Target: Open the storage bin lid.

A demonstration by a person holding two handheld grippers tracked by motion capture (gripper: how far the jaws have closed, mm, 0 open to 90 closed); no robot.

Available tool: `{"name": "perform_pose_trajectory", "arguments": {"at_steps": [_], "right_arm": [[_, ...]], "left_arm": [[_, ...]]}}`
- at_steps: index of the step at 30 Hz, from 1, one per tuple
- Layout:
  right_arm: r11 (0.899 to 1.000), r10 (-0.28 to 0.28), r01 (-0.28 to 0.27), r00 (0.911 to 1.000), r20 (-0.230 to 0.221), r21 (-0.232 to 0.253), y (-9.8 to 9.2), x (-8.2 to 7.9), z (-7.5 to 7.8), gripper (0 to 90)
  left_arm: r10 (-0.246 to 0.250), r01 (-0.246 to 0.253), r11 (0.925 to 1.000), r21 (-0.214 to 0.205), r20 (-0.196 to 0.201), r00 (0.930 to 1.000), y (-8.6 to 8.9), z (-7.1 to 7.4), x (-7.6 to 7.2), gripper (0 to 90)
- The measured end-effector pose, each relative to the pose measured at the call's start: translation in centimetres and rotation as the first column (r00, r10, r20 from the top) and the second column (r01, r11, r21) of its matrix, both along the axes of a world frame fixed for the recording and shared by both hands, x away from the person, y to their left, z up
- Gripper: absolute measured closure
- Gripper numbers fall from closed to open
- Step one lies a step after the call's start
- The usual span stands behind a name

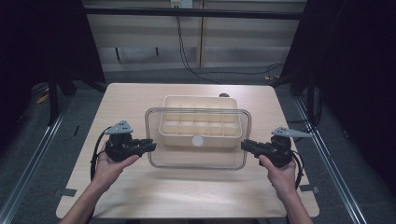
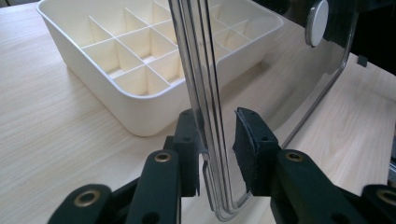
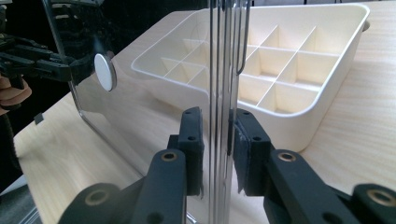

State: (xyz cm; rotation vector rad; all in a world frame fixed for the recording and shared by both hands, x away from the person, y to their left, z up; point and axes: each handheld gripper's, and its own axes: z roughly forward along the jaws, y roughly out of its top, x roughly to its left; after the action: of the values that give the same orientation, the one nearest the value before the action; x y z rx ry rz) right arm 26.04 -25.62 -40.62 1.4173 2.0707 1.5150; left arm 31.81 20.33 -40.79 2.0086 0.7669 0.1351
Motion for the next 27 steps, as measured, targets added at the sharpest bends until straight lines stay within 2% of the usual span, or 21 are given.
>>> {"name": "perform_pose_trajectory", "arguments": {"at_steps": [8,16,27], "right_arm": [[1.000,0.004,-0.004,0.9999,-0.012,0.014,-0.3,-1.1,-0.6,75.0],[1.000,0.015,-0.015,0.9993,-0.034,0.006,-0.2,-2.1,-1.1,75.1],[0.999,0.042,-0.043,0.9971,-0.063,-0.012,0.1,-3.1,-1.9,75.3]], "left_arm": [[-0.012,0.012,0.9999,-0.006,-0.006,0.9999,0.0,-0.3,-1.3,71.9],[-0.005,0.005,1.0000,-0.006,-0.010,0.9999,0.1,-0.8,-2.4,72.0],[-0.012,0.012,0.9999,0.011,-0.053,0.9985,0.5,-1.9,-3.5,72.3]]}}
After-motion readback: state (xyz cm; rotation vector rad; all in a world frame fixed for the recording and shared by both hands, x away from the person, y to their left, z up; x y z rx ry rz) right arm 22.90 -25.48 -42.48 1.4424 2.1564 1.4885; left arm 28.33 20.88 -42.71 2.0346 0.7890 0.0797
